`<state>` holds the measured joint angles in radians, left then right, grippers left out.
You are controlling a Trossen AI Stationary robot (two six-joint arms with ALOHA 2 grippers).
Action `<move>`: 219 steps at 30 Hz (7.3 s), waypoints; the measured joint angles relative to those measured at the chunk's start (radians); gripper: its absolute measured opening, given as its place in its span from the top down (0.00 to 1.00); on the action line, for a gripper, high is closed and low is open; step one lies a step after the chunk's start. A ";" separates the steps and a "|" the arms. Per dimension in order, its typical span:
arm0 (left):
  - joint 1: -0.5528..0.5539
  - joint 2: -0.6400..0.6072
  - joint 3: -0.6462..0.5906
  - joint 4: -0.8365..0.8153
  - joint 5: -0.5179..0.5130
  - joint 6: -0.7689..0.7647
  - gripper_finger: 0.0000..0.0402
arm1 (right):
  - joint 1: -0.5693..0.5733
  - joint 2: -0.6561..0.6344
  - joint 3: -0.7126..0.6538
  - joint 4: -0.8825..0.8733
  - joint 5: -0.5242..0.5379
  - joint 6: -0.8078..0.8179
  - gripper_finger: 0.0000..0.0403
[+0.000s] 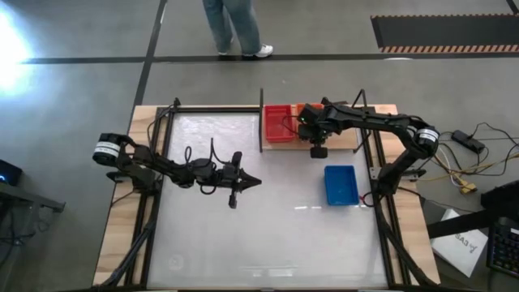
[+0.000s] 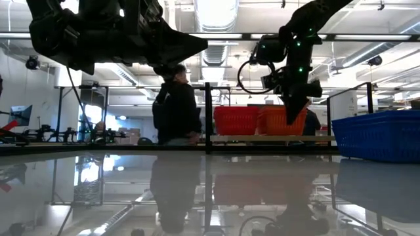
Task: Stack baskets on shelf by color
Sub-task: Put the stacked orange baskets on the shelf, then put the stacked blue baskets on the shelf
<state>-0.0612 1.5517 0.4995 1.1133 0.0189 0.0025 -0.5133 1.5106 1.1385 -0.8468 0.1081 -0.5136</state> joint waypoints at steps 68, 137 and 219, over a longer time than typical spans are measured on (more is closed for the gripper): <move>-0.006 0.000 0.004 0.003 0.000 0.001 0.99 | 0.102 -0.355 -0.002 -0.053 0.022 0.250 0.79; -0.007 0.000 0.001 -0.006 0.000 0.003 0.99 | 1.085 -0.172 -0.311 -0.248 0.007 1.264 0.83; -0.008 0.000 0.001 -0.006 0.004 0.003 0.99 | -0.171 -0.403 -0.214 -0.212 0.074 -0.131 0.97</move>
<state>-0.0696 1.5517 0.5003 1.1069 0.0231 0.0055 -0.6839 1.1078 0.9241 -1.0590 0.1825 -0.6444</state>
